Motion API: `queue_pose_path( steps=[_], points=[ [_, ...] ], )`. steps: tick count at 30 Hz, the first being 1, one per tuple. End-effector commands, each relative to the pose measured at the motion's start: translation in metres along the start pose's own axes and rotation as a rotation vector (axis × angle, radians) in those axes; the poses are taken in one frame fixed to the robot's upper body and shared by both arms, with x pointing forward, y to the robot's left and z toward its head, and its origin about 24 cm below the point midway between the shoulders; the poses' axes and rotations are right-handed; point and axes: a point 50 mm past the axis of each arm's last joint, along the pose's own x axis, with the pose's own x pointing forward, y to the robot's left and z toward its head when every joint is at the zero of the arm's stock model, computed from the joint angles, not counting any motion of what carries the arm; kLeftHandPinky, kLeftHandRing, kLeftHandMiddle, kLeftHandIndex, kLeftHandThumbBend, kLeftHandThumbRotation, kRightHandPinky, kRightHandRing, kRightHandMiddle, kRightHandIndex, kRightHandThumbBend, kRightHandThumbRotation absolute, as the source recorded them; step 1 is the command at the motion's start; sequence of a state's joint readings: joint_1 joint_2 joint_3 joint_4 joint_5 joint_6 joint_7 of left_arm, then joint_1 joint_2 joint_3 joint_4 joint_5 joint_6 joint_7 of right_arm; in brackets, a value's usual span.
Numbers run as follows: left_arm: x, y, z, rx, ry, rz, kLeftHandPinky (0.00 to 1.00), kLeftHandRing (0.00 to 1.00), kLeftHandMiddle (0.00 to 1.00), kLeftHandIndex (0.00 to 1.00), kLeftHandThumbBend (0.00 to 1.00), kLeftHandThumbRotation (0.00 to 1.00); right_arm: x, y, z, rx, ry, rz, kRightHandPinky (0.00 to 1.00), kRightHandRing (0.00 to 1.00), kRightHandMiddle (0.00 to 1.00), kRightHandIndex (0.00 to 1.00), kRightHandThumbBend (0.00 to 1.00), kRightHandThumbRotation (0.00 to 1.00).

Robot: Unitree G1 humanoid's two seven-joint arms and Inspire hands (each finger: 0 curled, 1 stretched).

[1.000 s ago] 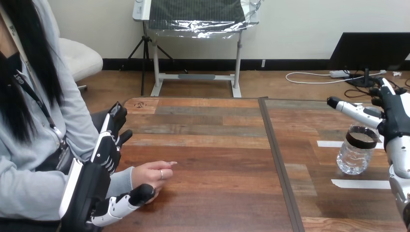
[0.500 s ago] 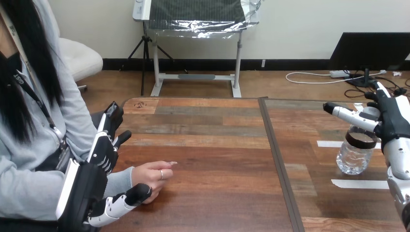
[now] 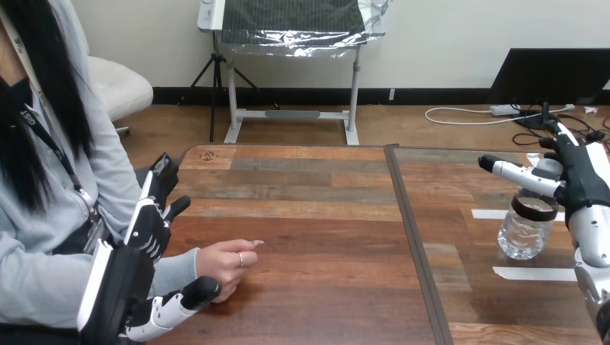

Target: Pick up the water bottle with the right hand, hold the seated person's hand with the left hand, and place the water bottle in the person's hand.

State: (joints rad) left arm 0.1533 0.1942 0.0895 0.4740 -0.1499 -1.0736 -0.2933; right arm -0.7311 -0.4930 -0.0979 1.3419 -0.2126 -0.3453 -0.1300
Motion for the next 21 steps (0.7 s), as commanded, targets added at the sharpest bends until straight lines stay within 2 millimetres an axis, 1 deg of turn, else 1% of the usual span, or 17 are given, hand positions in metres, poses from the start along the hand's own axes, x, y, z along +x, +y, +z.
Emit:
queue_pose_path(
  steps=[1,5,12,21],
  points=[
    [0.0141,0.0065,0.0106,0.02,-0.082,0.001,0.91,0.99,1.0,0.99,1.0,0.67,-0.0018,0.0154,-0.0004,0.023,0.012,0.041,0.86,0.9,0.91,0.95,0.93,0.36],
    [0.0143,0.0065,0.0119,0.025,-0.085,0.004,0.91,0.99,1.0,0.99,1.0,0.67,-0.0018,0.0171,-0.0008,-0.015,0.018,0.046,0.85,0.89,0.91,0.95,0.93,0.36],
    [0.014,0.007,0.0114,0.021,-0.087,0.003,0.91,0.99,1.0,0.99,1.0,0.66,-0.0032,0.0203,-0.0023,-0.028,0.014,0.058,0.83,0.88,0.9,0.95,0.93,0.37],
    [0.0139,0.0074,0.0118,0.02,-0.088,0.003,0.91,0.99,1.0,0.98,1.0,0.65,-0.0039,0.0243,-0.0026,-0.039,0.015,0.075,0.8,0.86,0.89,0.95,0.9,0.33]
  ],
)
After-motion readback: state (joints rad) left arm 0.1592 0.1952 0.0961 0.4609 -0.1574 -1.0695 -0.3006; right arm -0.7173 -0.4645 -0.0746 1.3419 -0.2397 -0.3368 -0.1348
